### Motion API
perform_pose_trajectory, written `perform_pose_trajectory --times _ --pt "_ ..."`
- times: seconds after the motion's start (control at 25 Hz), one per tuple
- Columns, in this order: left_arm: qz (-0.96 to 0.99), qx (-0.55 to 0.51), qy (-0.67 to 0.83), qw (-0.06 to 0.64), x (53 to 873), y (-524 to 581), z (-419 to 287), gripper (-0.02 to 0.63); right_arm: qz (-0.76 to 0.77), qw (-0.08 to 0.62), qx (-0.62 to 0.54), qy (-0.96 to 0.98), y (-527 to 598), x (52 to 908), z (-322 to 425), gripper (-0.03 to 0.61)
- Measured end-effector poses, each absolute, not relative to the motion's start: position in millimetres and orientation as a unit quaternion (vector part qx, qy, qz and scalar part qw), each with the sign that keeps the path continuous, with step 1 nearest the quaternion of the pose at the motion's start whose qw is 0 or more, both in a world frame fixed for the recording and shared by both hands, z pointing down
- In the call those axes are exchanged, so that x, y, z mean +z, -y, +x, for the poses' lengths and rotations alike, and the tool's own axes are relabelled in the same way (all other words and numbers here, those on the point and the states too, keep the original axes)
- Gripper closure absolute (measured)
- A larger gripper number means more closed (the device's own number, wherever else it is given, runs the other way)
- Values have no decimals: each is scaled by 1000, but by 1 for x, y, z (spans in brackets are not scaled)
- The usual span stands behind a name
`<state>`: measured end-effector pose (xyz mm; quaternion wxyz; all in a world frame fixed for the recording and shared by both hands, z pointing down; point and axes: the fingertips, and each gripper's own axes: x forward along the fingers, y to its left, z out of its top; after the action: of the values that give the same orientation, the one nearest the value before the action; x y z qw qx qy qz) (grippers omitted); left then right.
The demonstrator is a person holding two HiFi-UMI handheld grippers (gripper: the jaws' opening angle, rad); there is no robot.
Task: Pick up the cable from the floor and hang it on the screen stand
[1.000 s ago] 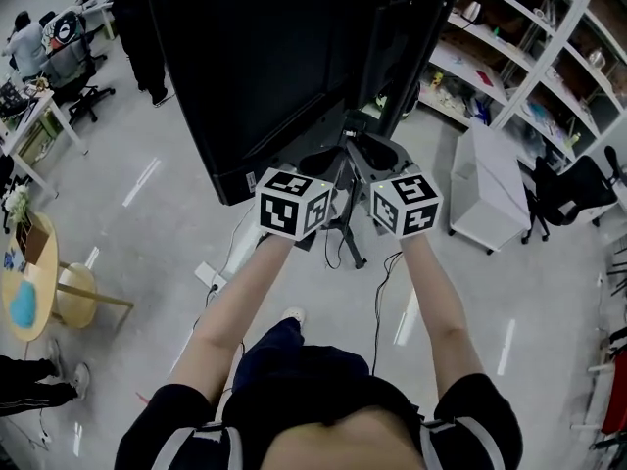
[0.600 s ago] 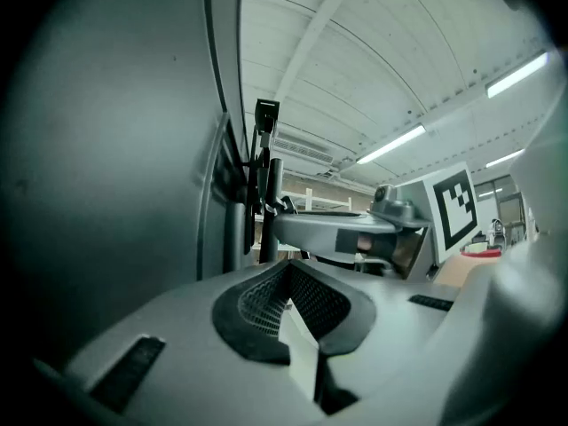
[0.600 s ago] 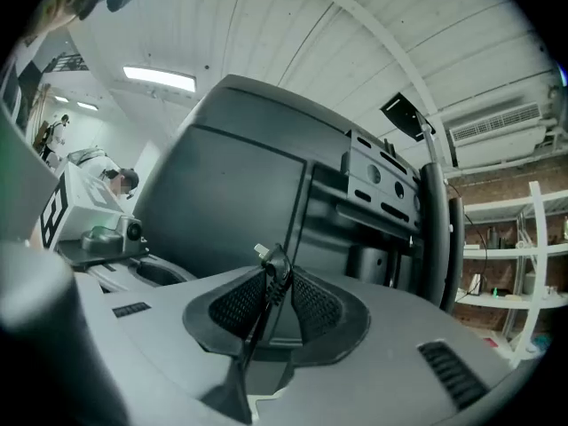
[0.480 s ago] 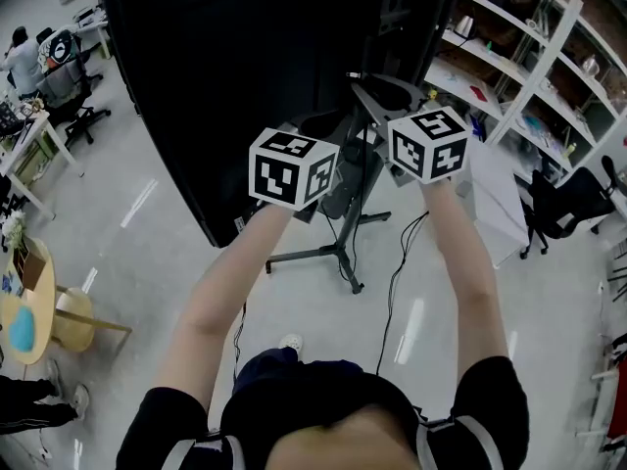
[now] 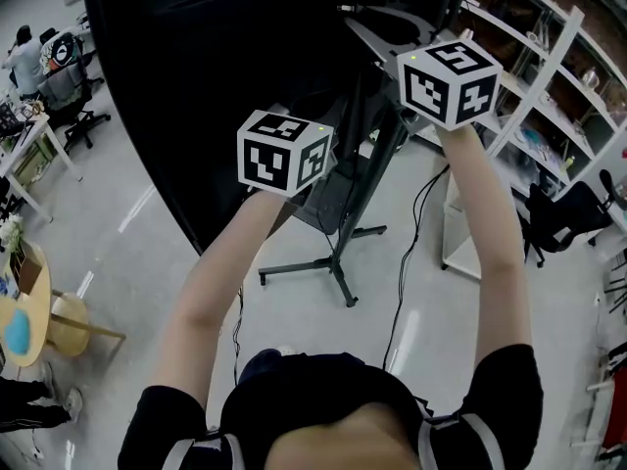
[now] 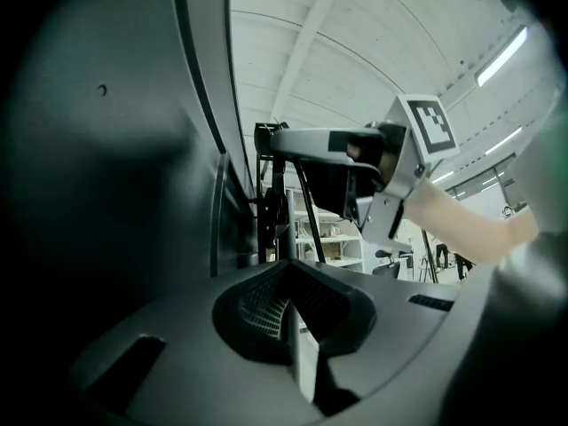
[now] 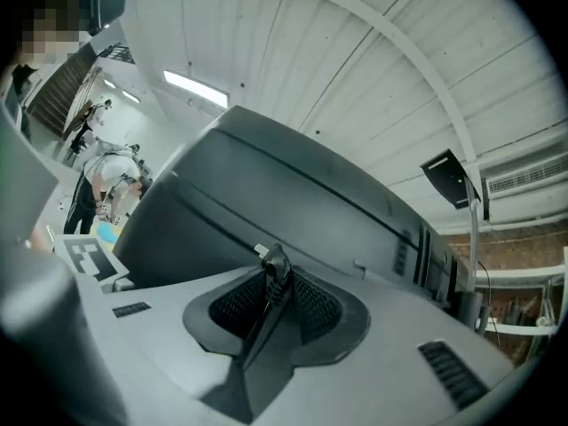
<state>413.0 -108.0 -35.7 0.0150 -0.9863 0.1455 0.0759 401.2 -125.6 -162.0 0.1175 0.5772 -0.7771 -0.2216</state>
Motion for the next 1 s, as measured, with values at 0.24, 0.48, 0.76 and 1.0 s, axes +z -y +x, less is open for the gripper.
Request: perform_pose_trajectory --times 0.24,0.48,0.76,1.0 --pt "-985 100 -135 36 -66 95 412 607 589 122 -260 756 139 -228 402 474" --pt "-988 105 -101 56 -90 69 418 607 597 121 -268 746 154 -261 399 474" --pt "-990 59 -109 62 -63 81 448 607 607 118 -279 735 168 -298 401 474" --pt "-990 37 -124 50 -46 106 463 607 626 97 -270 725 186 -325 425 474"
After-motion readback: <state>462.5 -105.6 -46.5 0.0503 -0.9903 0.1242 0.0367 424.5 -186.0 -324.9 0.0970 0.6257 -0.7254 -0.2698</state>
